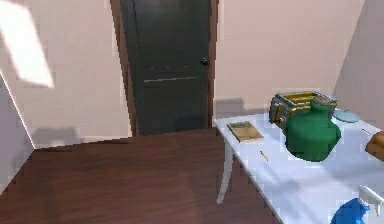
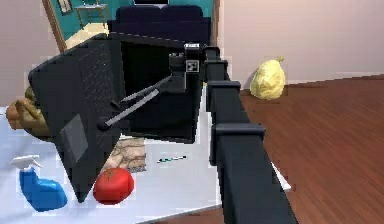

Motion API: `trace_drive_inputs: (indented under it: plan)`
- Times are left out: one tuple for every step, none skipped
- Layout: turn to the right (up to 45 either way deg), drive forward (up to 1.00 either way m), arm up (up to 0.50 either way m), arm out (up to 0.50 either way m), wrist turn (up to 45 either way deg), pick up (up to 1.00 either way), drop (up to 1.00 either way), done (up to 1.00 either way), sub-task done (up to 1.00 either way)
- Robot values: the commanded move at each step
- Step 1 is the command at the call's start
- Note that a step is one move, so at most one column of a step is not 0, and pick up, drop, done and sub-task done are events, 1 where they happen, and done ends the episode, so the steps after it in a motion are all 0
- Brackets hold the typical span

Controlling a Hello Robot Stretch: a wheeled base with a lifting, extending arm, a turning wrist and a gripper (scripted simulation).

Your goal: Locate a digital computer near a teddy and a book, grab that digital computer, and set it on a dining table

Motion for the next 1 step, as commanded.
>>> trace_drive_inputs:
  plan:
    - [0.0,0.0,0.0,0.0,0.0,0.0,0.0,1.0,0.0]
